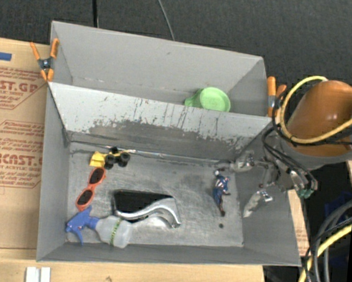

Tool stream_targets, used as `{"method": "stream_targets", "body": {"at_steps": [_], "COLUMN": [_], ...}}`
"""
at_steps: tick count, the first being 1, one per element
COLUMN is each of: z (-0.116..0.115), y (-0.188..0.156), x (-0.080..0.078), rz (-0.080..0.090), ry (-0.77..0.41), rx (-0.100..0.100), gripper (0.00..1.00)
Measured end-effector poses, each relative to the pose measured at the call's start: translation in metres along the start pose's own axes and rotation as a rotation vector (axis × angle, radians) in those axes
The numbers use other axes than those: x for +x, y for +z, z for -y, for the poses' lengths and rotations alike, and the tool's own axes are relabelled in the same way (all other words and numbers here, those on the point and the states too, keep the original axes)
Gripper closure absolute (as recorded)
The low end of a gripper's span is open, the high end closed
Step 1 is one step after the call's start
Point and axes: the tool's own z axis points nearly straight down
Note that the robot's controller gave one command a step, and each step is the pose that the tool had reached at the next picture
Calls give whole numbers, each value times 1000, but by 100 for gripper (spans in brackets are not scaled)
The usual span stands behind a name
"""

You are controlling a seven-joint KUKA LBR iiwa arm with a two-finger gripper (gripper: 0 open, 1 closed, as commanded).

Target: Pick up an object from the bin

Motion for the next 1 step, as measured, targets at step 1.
{"method": "stream_targets", "body": {"at_steps": [1], "z": [-4], "y": [9], "x": [-16], "rz": [2], "ry": [-69], "rx": [-1], "gripper": [0]}}
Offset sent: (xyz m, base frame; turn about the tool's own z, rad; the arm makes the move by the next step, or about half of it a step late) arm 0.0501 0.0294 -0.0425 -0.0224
